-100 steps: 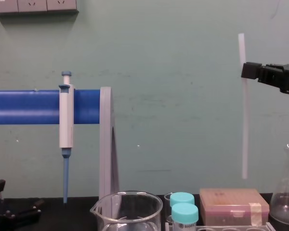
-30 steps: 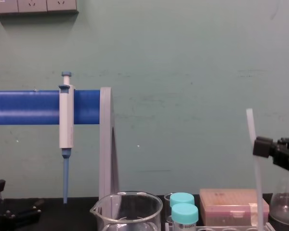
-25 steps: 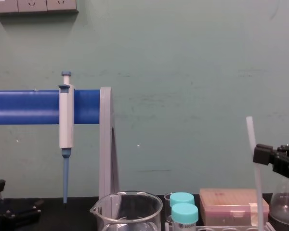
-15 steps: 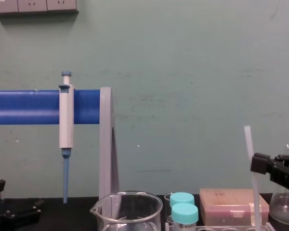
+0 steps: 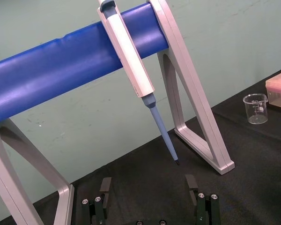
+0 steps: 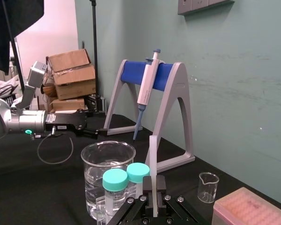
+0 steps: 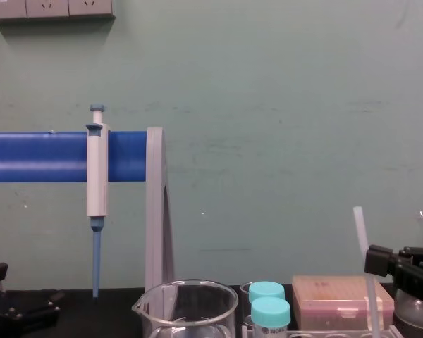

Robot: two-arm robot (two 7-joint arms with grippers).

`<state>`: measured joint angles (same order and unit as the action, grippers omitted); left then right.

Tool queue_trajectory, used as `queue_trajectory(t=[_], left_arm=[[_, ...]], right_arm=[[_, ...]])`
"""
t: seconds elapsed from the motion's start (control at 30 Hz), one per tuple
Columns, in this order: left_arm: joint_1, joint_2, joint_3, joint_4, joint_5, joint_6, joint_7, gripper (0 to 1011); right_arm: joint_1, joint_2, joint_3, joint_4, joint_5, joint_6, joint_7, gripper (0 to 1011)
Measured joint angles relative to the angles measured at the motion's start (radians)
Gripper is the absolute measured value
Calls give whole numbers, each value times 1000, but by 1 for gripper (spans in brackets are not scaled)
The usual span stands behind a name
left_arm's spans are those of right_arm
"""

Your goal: Pick up the stirring rod with one hand, then place it down.

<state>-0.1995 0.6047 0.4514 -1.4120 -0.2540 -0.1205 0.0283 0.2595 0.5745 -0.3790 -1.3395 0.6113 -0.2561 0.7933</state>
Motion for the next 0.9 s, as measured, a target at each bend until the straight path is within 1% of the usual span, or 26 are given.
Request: queue_trajectory(t=[0.33,0.9], left_arm=[[0,0,0,0,0,0,0,1000],[0,0,0,0,0,0,0,1000]], right_arm=[[-1,-6,1,19,-7,-5,0,53],[-6,-4,5,18,-14,-4,-10,53]])
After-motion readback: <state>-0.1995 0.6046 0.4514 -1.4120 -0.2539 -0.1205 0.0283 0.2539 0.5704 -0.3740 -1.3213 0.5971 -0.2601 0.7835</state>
